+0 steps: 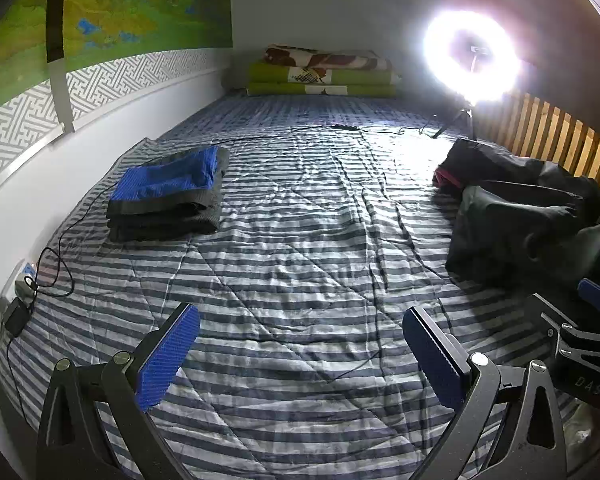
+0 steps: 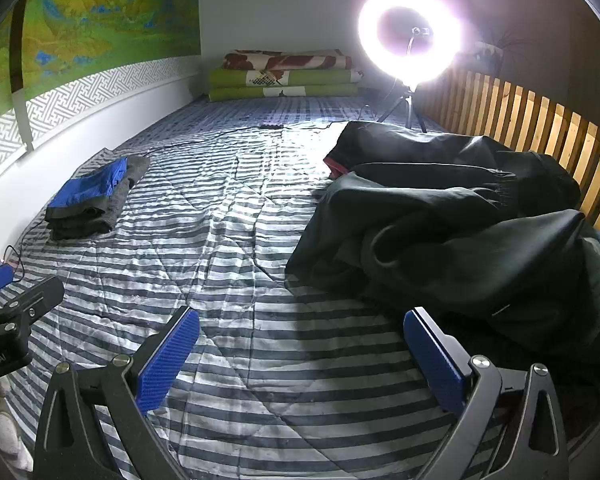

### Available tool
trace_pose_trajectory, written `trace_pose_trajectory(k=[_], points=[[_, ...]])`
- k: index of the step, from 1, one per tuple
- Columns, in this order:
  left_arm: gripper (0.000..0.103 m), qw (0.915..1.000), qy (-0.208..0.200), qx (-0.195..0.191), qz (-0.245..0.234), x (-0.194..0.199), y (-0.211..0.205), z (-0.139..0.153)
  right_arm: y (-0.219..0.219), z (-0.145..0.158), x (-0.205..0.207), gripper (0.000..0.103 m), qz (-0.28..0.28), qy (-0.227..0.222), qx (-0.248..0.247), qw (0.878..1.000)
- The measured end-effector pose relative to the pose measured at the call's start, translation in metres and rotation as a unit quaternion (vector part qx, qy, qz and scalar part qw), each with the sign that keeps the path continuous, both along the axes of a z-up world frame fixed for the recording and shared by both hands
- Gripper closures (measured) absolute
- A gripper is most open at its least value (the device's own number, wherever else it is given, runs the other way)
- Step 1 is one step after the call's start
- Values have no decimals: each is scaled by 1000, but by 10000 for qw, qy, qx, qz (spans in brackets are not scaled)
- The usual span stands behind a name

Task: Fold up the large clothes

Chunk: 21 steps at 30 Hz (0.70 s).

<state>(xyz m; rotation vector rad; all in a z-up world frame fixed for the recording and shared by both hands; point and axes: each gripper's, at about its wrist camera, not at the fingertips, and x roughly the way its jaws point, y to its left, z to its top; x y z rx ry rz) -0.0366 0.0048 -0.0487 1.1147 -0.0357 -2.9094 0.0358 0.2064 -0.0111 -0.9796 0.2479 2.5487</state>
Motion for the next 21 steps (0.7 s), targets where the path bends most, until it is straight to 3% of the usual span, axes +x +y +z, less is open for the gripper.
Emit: trace_pose_trajectory(k=[21], points=[[0, 10000, -2, 7, -14, -1, 5, 0, 2, 2, 0, 3, -11, 11, -37, 10000]])
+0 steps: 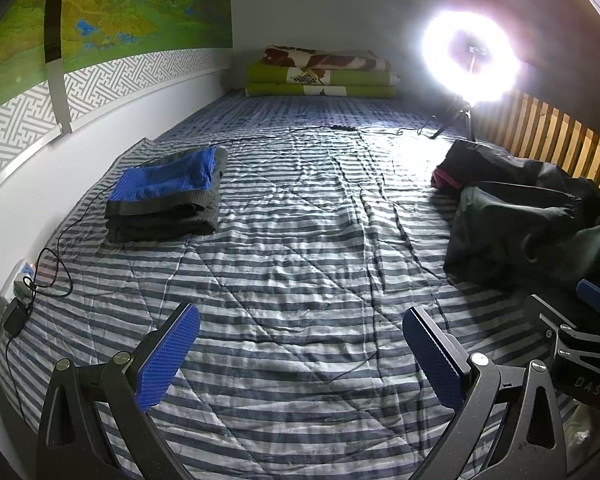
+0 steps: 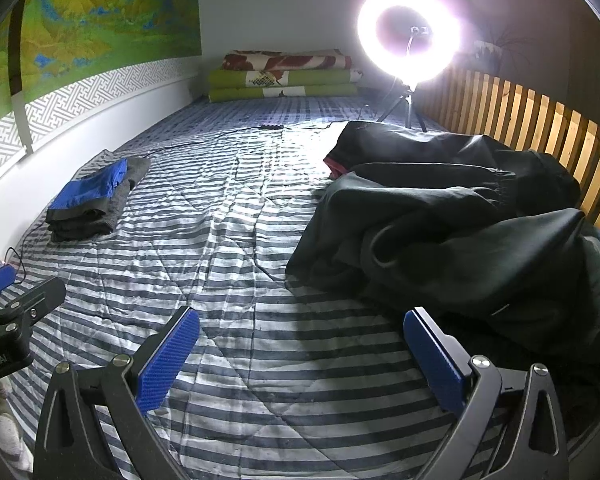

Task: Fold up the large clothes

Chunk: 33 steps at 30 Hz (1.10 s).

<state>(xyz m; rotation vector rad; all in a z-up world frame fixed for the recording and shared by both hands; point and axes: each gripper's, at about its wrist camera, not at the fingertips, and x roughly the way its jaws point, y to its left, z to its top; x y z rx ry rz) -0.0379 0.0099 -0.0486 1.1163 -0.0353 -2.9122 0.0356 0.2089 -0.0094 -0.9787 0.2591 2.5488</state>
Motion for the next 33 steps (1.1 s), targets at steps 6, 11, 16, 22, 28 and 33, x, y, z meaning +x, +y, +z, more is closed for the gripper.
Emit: trace_pose_trajectory(k=[6, 11, 16, 22, 28, 33], points=[[0, 10000, -1, 11, -7, -1, 1, 0, 0, 0, 0, 3, -4, -4, -3, 10000], [0, 10000, 6, 7, -5, 0, 2, 0, 0, 0, 0, 3, 0, -2, -5, 10000], [0, 10000, 0, 14, -13, 0, 2, 1, -1, -1, 0, 3, -9, -3, -8, 10000], [0, 10000, -4, 12, -21, 0, 2, 1, -1, -1, 0, 3, -7, -1, -3, 10000], [0, 10000, -3, 8, -13, 0, 3, 1, -1, -1, 0, 3, -10, -3, -14, 10000], [0, 10000, -6, 13, -22, -1, 3, 1, -1, -1, 0, 3, -7, -3, -2, 10000]])
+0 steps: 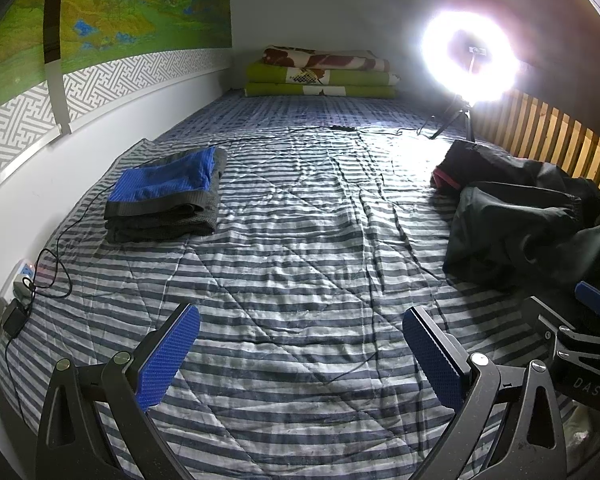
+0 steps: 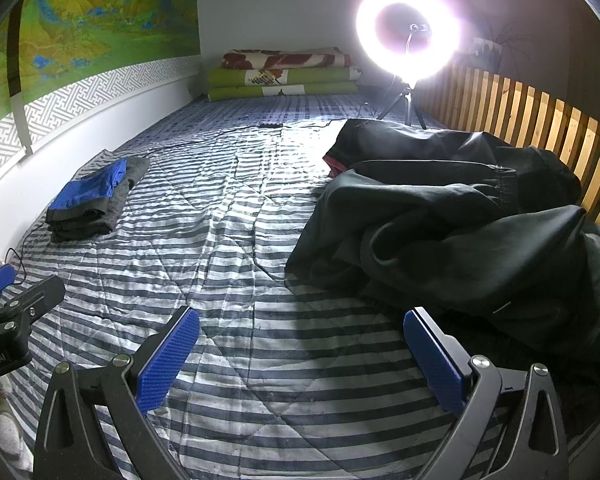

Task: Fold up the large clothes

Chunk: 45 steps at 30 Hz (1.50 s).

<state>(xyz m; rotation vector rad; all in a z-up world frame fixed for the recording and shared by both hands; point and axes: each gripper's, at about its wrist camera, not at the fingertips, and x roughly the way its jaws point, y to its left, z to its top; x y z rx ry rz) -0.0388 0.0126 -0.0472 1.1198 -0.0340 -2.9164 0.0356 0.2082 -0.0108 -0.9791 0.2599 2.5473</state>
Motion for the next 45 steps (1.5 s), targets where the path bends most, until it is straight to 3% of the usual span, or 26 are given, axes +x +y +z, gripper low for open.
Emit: trace_pose_trajectory(k=[24, 38, 45], points=[[0, 10000, -1, -15, 8, -1, -5, 0, 6, 0, -2, 3, -48, 25, -25, 10000], [0, 9995, -262, 148, 127, -36, -10, -19, 92, 22, -38, 2, -540, 249, -186, 9981], [0, 9982, -478, 346, 79, -50, -13, -34, 152, 38, -89, 2, -485, 22, 445, 9978]])
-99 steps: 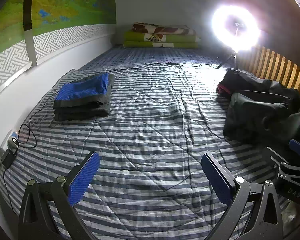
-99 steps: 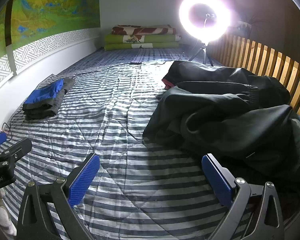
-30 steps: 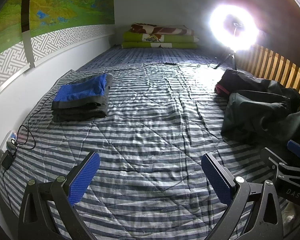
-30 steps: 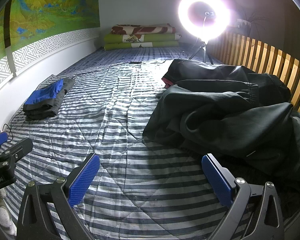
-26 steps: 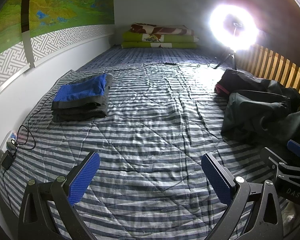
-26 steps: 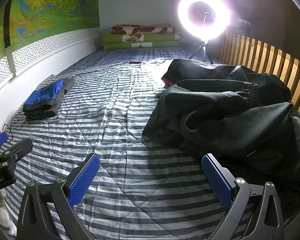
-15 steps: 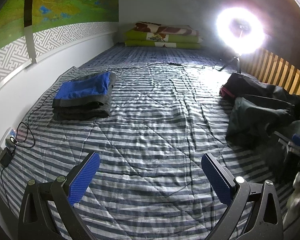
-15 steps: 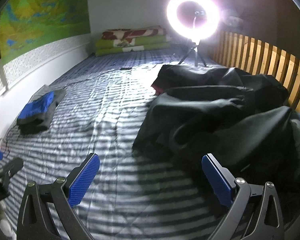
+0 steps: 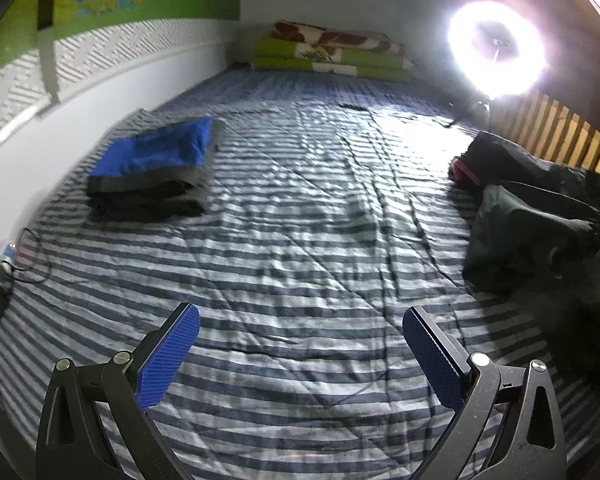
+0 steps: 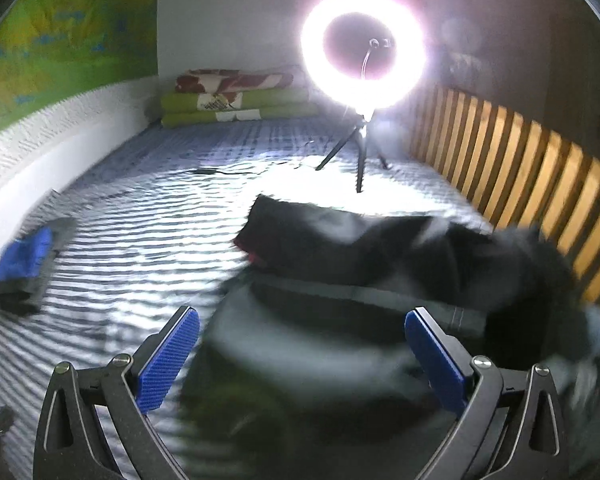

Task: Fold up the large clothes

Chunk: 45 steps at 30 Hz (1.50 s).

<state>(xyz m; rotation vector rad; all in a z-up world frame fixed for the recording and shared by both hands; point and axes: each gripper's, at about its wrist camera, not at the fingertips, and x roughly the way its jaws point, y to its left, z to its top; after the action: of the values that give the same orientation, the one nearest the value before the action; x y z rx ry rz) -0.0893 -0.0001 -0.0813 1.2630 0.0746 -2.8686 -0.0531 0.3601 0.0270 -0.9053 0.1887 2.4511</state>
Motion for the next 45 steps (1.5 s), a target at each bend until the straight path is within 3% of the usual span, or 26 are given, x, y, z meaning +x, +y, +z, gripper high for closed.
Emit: trace_pose_trajectory(k=[8, 16, 19, 21, 23, 25, 27, 29, 34, 45], points=[[0, 9998, -86, -141, -93, -10, 7, -14, 69, -12, -77, 2, 260, -714, -101, 9971], [0, 9999, -115, -107, -72, -15, 3, -18, 67, -43, -128, 2, 790, -1498, 105, 9855], [0, 9999, -124, -101, -58, -16, -1, -18, 71, -55, -140, 2, 499, -1809, 384, 9815], [0, 9999, -115, -89, -61, -16, -2, -18, 76, -58, -141, 17, 414, -1860, 369, 9810], [0, 9999, -91, -76, -64, -16, -4, -17, 82, -61, -139, 51, 394, -1952, 235, 9797], [0, 9999, -67, -64, -46, -15, -6, -16, 88, -62, -136, 74, 344, -1985, 14, 9795], [0, 10000, -52, -43, -45, -14, -7, -14, 93, -58, -132, 85, 233, -1896, -120, 9815], [0, 10000, -24, -43, -44, -13, -8, -12, 96, -50, -125, 94, 169, -1704, -259, 9849], [0, 10000, 26, -22, -52, -11, -9, -8, 92, -15, -115, 100, 51, -1279, -143, 9917], [0, 9993, 308, 169, 89, 2, -26, 15, 44, 143, -92, 101, 120, 155, 701, 9973]])
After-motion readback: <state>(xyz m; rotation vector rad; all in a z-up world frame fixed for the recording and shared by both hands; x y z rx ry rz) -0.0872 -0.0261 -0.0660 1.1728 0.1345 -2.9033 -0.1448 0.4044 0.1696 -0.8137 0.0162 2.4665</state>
